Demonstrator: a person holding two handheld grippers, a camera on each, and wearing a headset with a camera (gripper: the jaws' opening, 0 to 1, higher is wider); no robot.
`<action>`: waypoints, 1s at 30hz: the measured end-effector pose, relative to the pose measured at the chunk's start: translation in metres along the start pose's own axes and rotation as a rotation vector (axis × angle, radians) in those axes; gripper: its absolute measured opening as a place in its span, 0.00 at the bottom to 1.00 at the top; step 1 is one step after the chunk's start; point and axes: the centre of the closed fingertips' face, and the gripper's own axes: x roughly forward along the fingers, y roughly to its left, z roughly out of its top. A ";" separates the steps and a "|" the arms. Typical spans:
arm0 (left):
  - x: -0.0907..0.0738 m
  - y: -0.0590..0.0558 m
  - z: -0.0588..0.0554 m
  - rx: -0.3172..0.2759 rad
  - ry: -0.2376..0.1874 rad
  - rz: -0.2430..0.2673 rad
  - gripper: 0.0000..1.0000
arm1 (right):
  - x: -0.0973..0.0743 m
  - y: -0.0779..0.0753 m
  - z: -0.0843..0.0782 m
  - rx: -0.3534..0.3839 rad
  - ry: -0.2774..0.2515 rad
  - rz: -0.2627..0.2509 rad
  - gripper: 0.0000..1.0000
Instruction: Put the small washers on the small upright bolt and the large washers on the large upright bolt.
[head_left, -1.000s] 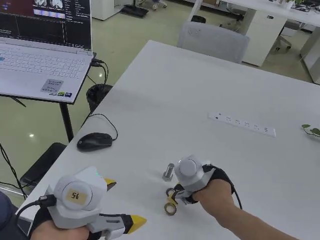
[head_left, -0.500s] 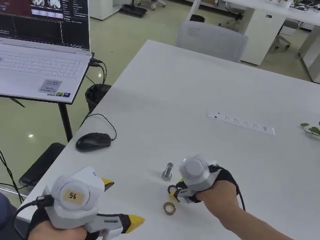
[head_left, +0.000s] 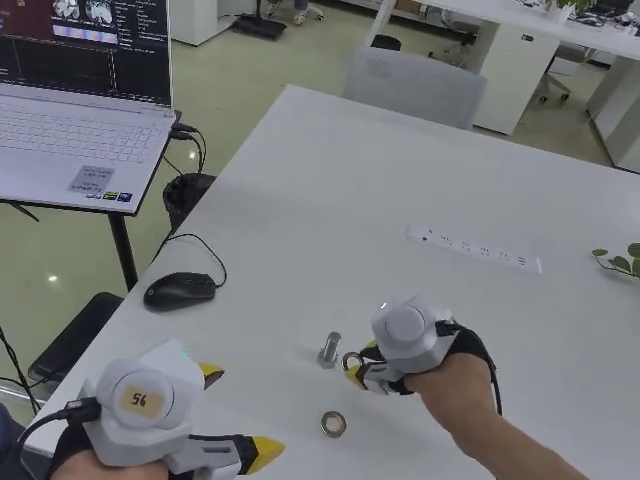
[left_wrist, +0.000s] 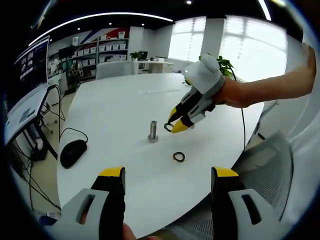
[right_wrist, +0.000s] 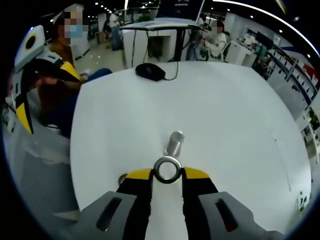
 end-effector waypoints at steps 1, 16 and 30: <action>0.000 0.000 0.001 0.000 0.000 -0.001 0.69 | -0.002 -0.002 0.002 -0.002 -0.004 -0.005 0.23; 0.003 -0.003 0.002 0.004 -0.002 -0.006 0.69 | 0.006 -0.012 0.037 -0.045 -0.016 0.034 0.24; 0.000 0.000 0.000 -0.007 -0.001 0.006 0.69 | 0.024 -0.012 0.037 -0.063 0.028 0.074 0.24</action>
